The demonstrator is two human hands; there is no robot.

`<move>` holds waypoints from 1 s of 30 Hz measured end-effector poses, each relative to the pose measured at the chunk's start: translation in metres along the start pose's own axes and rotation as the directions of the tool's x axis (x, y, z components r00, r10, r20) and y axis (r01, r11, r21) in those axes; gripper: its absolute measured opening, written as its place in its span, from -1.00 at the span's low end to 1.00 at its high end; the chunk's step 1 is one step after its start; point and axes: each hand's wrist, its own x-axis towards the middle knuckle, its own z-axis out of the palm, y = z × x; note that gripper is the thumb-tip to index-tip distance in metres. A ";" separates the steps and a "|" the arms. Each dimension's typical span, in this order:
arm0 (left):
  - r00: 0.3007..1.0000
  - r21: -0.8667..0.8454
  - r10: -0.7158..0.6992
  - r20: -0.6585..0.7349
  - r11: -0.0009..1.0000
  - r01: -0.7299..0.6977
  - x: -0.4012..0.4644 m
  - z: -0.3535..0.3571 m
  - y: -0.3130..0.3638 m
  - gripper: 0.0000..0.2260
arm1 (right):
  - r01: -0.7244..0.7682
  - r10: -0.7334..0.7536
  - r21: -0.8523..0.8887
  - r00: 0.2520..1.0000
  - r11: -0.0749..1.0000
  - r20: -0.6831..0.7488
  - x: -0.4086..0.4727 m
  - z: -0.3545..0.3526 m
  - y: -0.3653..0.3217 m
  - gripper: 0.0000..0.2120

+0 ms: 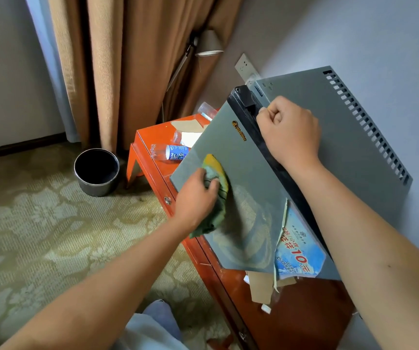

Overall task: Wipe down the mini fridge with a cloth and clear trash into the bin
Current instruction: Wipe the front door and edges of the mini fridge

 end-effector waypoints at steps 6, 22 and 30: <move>0.971 -0.023 0.211 -0.108 0.976 -0.215 -0.018 0.012 0.033 -0.79 | 0.010 -0.010 0.008 1.000 1.000 -0.012 0.000 0.001 0.002 -0.69; 0.996 0.032 0.058 -0.061 0.998 -0.056 -0.024 0.016 0.014 -0.83 | 0.052 -0.054 0.089 0.998 0.995 0.029 -0.012 -0.008 0.002 -0.70; 0.985 0.002 0.155 -0.078 0.988 -0.156 -0.069 0.046 0.036 -0.77 | 0.141 -0.175 0.314 0.981 0.939 0.081 -0.062 -0.033 0.043 -0.82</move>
